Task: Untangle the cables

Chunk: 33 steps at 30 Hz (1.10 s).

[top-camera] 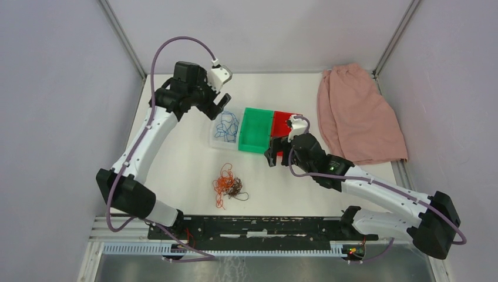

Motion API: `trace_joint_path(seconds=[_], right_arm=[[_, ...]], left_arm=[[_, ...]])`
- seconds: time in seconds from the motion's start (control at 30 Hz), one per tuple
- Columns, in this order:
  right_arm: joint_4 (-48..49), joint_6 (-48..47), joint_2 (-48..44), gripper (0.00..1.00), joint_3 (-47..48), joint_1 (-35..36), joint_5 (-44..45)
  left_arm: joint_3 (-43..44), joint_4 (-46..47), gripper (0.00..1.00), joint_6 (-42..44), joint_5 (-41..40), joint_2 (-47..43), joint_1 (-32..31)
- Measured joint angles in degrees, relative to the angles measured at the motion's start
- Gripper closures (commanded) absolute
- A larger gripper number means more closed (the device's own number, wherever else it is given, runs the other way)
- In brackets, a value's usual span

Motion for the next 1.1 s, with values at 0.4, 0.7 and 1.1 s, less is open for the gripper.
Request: trace_joint_path(seconds=[0.4,0.7,1.1], right_arm=[[5.4,0.1,15.2,0.21,3.0,2.1,-18.3],[12.3,1.6,29.9,0.35,5.9,6.2,-27.9],[19.6,6.5,33.6,0.94,5.8,6.2,-29.3]], left_arm=[[-7.3,-5.5,0.01,-1.4,-2.3,-15.3,0.3],[-20.3,-10.5,0.03,-0.2,6.7,-21.4,0.4],[-34.0,-11.0,0.18,0.8,14.6,-19.1,0.4]])
